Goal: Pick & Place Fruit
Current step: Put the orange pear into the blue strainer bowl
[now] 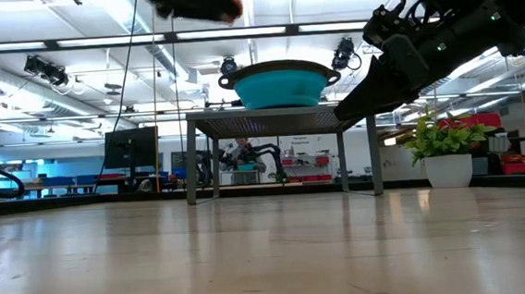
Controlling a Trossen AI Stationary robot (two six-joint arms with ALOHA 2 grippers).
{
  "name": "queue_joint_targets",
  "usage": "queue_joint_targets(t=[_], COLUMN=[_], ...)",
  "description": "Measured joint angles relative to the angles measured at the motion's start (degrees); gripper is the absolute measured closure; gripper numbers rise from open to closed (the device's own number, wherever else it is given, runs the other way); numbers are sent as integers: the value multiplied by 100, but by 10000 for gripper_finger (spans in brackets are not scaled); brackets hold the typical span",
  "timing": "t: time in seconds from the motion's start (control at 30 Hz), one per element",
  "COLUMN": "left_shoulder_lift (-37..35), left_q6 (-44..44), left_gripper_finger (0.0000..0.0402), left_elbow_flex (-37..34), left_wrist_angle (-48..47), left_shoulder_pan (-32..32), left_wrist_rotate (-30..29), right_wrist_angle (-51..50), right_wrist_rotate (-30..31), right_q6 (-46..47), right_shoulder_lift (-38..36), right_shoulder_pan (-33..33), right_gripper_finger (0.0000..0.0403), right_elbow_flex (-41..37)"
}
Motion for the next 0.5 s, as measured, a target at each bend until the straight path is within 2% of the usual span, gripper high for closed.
queue_joint_targets(t=[0.27, 0.4, 0.5], left_shoulder_lift=[0, 0, 0], left_q6=[1807, 2029, 1811], left_gripper_finger=[228, 228, 228], left_elbow_flex=[2, 4, 4], left_wrist_angle=[2259, 2784, 2961], left_shoulder_pan=[949, 1621, 2173], left_wrist_rotate=[10, 320, 811], right_wrist_angle=[-2, 0, -1], right_wrist_rotate=[2, 4, 7], right_q6=[-20, -71, -105], right_shoulder_lift=[0, 0, 0], right_shoulder_pan=[0, 0, 0], right_gripper_finger=[153, 153, 153], right_elbow_flex=[0, 0, 0])
